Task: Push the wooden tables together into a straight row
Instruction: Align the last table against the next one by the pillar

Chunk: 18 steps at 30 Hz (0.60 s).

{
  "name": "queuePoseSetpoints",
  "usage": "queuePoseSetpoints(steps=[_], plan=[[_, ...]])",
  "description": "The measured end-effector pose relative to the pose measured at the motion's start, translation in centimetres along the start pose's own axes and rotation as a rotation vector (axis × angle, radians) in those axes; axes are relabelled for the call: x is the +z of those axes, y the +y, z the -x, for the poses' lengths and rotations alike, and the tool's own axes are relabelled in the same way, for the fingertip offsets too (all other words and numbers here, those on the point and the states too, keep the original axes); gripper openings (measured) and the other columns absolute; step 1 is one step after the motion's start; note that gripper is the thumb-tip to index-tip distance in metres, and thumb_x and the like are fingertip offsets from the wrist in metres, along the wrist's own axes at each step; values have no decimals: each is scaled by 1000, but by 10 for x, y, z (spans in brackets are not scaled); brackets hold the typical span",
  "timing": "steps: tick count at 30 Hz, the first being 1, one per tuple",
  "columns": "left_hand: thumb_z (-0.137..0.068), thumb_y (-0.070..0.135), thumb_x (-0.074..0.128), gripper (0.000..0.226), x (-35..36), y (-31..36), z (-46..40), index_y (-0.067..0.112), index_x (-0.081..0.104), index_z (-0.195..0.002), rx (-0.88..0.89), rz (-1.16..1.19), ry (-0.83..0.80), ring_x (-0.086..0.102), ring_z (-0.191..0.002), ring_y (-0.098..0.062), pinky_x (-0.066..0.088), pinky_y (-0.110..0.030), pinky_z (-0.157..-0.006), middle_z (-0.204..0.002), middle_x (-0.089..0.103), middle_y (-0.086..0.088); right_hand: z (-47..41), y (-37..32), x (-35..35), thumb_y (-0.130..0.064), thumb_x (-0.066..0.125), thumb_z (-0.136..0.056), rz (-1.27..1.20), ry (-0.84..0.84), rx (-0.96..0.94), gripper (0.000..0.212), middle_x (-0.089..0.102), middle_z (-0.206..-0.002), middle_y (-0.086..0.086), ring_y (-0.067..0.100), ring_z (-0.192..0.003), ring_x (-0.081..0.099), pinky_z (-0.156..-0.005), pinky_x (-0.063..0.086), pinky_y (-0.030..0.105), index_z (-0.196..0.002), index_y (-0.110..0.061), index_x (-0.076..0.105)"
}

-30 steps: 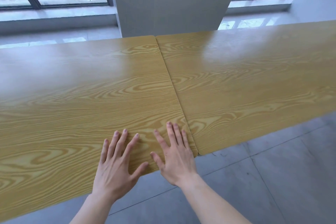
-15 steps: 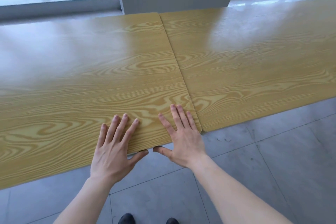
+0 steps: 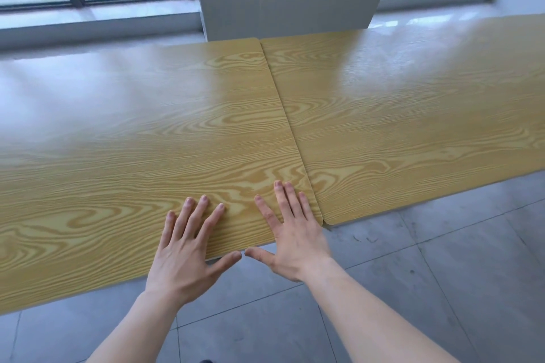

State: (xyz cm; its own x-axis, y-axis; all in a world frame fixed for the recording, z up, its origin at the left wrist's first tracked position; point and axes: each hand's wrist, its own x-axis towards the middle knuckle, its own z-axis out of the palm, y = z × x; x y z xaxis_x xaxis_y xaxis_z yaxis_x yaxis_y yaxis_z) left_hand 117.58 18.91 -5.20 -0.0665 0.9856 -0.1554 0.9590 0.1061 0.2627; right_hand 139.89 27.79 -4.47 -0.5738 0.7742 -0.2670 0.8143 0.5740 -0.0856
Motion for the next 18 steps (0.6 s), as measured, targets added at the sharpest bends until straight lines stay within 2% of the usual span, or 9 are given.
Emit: queuePoseSetpoints(steps=[3, 5, 9, 13, 18], plan=[[-80, 94, 11, 91, -14, 9, -1, 48, 6, -159, -39, 32, -29, -21, -154, -9, -11, -40, -126, -170, -8, 15, 2, 1, -16, -89, 18, -88, -86, -38, 12, 93, -29, -167, 10, 26, -151, -32, -125, -9, 51, -161, -38, -12], [-82, 92, 10, 86, -26, 17, 0, 51, 4, -158, -55, 53, -15, -19, -155, -8, -10, -39, -126, -169, -7, 17, 7, 3, -26, -87, 18, -89, -126, -44, 40, 90, -24, -169, 8, 25, -153, -27, -125, -9, 50, -162, -41, -6], [-86, 86, 13, 79, -55, 28, 5, 54, -2, -156, -85, 51, -14, -20, -154, -7, -11, -38, -126, -168, -12, 19, 22, 9, -50, -88, 17, -88, -157, -42, 76, 89, -20, -170, 6, 24, -155, -24, -126, -9, 49, -162, -42, -4], [-87, 84, 14, 77, -93, 34, 14, 54, -2, -156, -148, 89, 0, -14, -155, -7, -9, -38, -126, -170, -4, 16, 32, 15, -88, -89, 16, -86, -205, -23, 98, 91, -19, -171, 4, 23, -155, -23, -126, -9, 47, -161, -43, -4], [-87, 84, 13, 79, -147, 34, 6, 51, -3, -157, -142, 49, 52, -11, -156, -11, -6, -40, -127, -171, -4, 13, 26, 13, -140, -90, 15, -85, -197, 36, 91, 93, -18, -170, 5, 24, -155, -21, -127, -4, 50, -162, -41, -3]])
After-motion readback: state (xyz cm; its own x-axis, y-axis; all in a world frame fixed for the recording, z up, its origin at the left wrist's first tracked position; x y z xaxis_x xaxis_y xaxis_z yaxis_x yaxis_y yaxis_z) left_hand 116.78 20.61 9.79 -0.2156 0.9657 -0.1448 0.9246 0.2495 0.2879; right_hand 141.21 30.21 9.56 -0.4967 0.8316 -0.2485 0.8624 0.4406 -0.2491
